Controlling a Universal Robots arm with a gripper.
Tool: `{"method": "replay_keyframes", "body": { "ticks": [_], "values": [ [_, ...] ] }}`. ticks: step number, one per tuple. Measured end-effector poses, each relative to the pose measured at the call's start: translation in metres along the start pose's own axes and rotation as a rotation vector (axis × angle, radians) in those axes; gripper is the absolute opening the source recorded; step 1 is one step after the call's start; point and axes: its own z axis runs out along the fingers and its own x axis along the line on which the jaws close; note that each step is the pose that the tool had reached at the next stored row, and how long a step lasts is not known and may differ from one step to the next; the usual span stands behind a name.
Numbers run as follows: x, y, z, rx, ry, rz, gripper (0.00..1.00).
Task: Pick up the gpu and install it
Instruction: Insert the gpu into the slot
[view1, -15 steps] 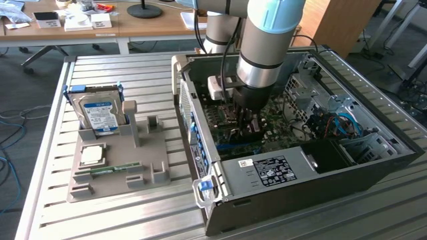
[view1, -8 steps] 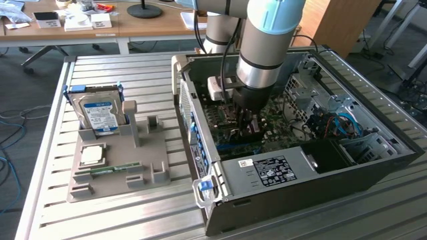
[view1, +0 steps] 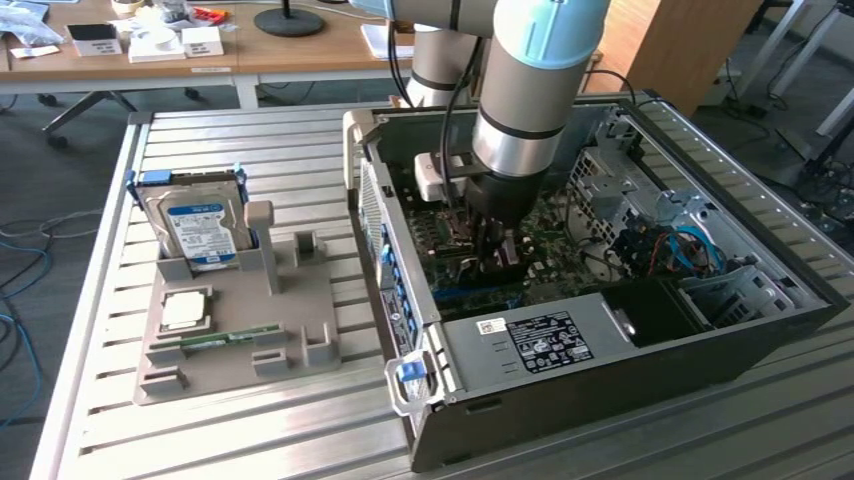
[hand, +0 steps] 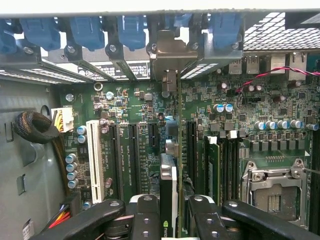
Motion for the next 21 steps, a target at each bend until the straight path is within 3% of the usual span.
{"method": "replay_keyframes", "body": {
  "ticks": [21],
  "values": [
    [0.0001,0.0005,0.0015,-0.0002,0.0004,0.0,0.27]
  ]
}}
